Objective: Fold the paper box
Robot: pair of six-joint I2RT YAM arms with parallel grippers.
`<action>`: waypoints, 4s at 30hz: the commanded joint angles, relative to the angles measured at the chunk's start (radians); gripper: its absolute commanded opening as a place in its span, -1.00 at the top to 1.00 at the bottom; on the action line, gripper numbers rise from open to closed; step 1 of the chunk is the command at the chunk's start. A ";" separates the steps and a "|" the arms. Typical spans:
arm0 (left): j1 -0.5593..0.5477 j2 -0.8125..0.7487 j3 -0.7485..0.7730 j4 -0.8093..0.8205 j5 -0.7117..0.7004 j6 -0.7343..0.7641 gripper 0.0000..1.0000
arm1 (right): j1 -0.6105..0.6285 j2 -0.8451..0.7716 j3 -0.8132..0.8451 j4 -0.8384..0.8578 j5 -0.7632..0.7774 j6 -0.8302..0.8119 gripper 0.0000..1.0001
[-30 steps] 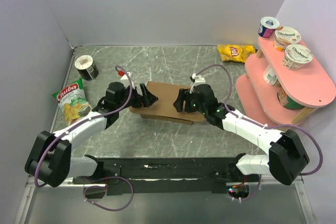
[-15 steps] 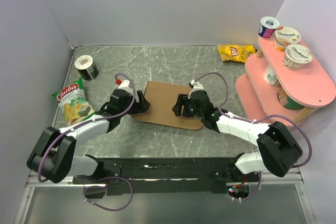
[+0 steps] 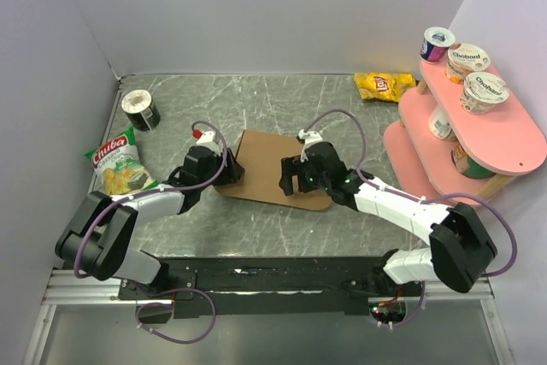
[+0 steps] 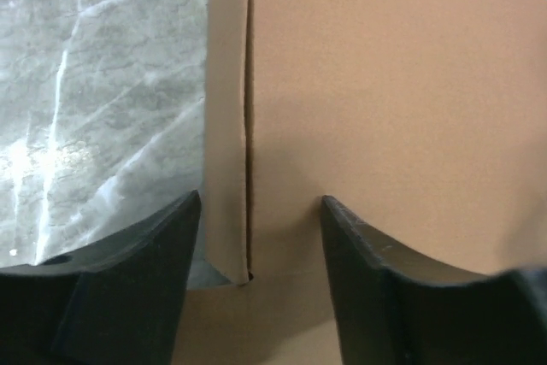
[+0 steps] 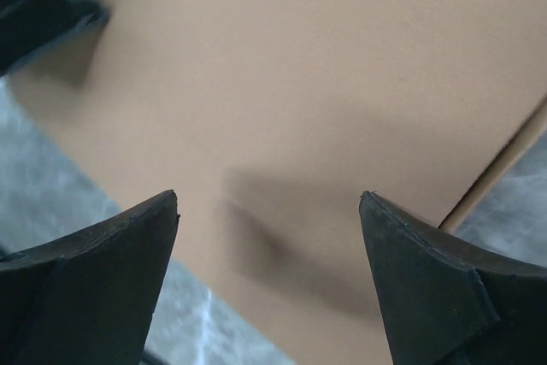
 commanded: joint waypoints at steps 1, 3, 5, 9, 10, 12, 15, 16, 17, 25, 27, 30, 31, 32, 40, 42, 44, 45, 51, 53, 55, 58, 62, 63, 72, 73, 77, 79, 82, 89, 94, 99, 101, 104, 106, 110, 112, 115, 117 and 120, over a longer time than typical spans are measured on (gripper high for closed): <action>0.005 -0.033 -0.014 -0.062 -0.008 0.011 -0.54 | 0.032 -0.094 0.082 -0.109 -0.105 -0.276 -0.99; 0.012 -0.070 0.003 -0.088 0.002 0.001 -0.81 | 0.138 -0.134 0.066 -0.115 -0.026 -0.352 -0.99; 0.028 -0.126 0.026 -0.125 0.004 -0.002 -0.98 | 0.222 -0.157 0.044 -0.112 0.046 -0.432 -0.99; 0.063 -0.217 0.050 -0.182 0.021 -0.012 -0.92 | 0.310 -0.166 -0.005 -0.042 0.163 -0.481 -0.99; 0.080 -0.247 0.056 -0.191 0.025 -0.012 -0.92 | 0.322 -0.166 -0.017 0.016 0.224 -0.522 -0.99; 0.097 -0.289 0.058 -0.222 0.045 -0.008 -0.93 | 0.350 -0.148 -0.049 0.073 0.264 -0.583 -0.99; 0.127 -0.341 0.052 -0.257 0.053 -0.008 -0.92 | 0.364 -0.088 -0.042 0.130 0.307 -0.646 -0.99; 0.141 -0.353 0.050 -0.268 0.054 -0.012 -0.93 | 0.379 -0.055 -0.033 0.144 0.320 -0.663 -0.99; 0.147 -0.366 0.049 -0.275 0.058 -0.016 -0.92 | 0.388 -0.036 -0.028 0.150 0.326 -0.679 -0.99; 0.192 -0.472 0.072 -0.355 0.090 -0.038 -0.92 | 0.447 0.140 0.039 0.156 0.395 -0.820 -0.99; 0.198 -0.491 0.084 -0.381 0.094 -0.038 -0.92 | 0.456 0.183 0.059 0.150 0.470 -0.840 -0.99; 0.201 -0.511 0.098 -0.395 0.108 -0.038 -0.92 | 0.470 0.271 0.081 0.190 0.588 -0.886 -0.92; 0.202 -0.515 0.104 -0.403 0.111 -0.035 -0.92 | 0.473 0.306 0.081 0.214 0.622 -0.898 -0.90; 0.203 -0.518 0.110 -0.418 0.110 -0.028 -0.92 | 0.481 0.318 0.082 0.231 0.652 -0.909 -0.87; 0.207 -0.567 0.135 -0.457 0.097 -0.016 -0.92 | 0.502 0.308 0.070 0.254 0.725 -0.969 -0.12; 0.207 -0.573 0.147 -0.467 0.107 -0.012 -0.92 | 0.502 0.296 0.081 0.213 0.705 -0.958 0.02; 0.207 -0.582 0.162 -0.476 0.111 -0.002 -0.92 | 0.501 0.267 0.095 0.138 0.674 -0.938 0.08; 0.207 -0.587 0.168 -0.489 0.113 -0.001 -0.92 | 0.501 0.239 0.108 0.109 0.659 -0.928 0.14; 0.210 -0.617 0.219 -0.524 0.117 0.022 -0.92 | 0.488 0.127 0.186 -0.089 0.500 -0.877 0.26; 0.212 -0.622 0.243 -0.538 0.123 0.031 -0.92 | 0.461 0.104 0.229 -0.170 0.432 -0.851 0.26; 0.213 -0.627 0.253 -0.541 0.128 0.036 -0.92 | 0.441 0.084 0.306 -0.290 0.340 -0.832 0.27; 0.215 -0.639 0.250 -0.521 0.125 0.036 -0.92 | 0.376 0.064 0.404 -0.423 0.202 -0.805 0.28; 0.221 -0.625 0.239 -0.468 0.140 0.018 -0.92 | 0.291 0.085 0.509 -0.574 0.032 -0.788 0.28; 0.224 -0.625 0.234 -0.455 0.145 0.012 -0.92 | 0.257 0.108 0.548 -0.603 0.006 -0.789 0.28; 0.232 -0.588 0.170 -0.282 0.206 -0.032 -0.92 | 0.123 0.202 0.668 -0.729 -0.203 -0.822 0.31; 0.233 -0.587 0.150 -0.253 0.223 -0.024 -0.92 | 0.100 0.211 0.678 -0.732 -0.211 -0.829 0.29; 0.235 -0.573 0.113 -0.171 0.277 -0.005 -0.92 | 0.025 0.292 0.772 -0.753 -0.301 -0.854 0.28; 0.235 -0.553 0.124 -0.141 0.303 -0.013 -0.92 | -0.006 0.328 0.829 -0.795 -0.346 -0.863 0.29; 0.235 -0.527 0.162 -0.136 0.344 -0.022 -0.92 | -0.045 0.395 0.958 -0.884 -0.398 -0.877 0.31; 0.236 -0.554 0.257 -0.272 0.265 0.018 -0.92 | -0.093 0.460 1.139 -1.019 -0.510 -0.898 0.35; 0.238 -0.584 0.325 -0.341 0.269 0.036 -0.92 | -0.119 0.472 1.185 -1.062 -0.582 -0.891 0.33; 0.239 -0.555 0.331 -0.378 0.338 0.064 -0.92 | -0.119 0.500 1.176 -1.051 -0.575 -0.885 0.33; 0.239 -0.551 0.296 -0.378 0.338 0.071 -0.92 | -0.119 0.487 1.137 -1.001 -0.540 -0.868 0.26; 0.238 -0.559 0.239 -0.365 0.331 0.082 -0.92 | -0.119 0.425 1.060 -0.929 -0.503 -0.822 -0.04; 0.239 -0.561 0.185 -0.300 0.347 0.074 -0.92 | -0.119 0.357 1.014 -0.864 -0.481 -0.791 -0.35; 0.239 -0.558 0.141 -0.181 0.395 0.053 -0.92 | -0.125 0.242 0.949 -0.772 -0.395 -0.719 -0.95; 0.239 -0.551 0.129 -0.153 0.395 0.053 -0.92 | -0.138 0.161 0.897 -0.726 -0.366 -0.679 -0.99; 0.239 -0.550 0.118 -0.122 0.378 0.068 -0.92 | -0.164 0.045 0.799 -0.672 -0.320 -0.633 -0.99; 0.239 -0.550 0.118 -0.122 0.374 0.097 -0.92 | -0.183 -0.005 0.758 -0.674 -0.299 -0.601 -0.99; 0.241 -0.550 0.110 -0.108 0.374 0.129 -0.92 | -0.194 -0.106 0.649 -0.666 -0.246 -0.555 -0.99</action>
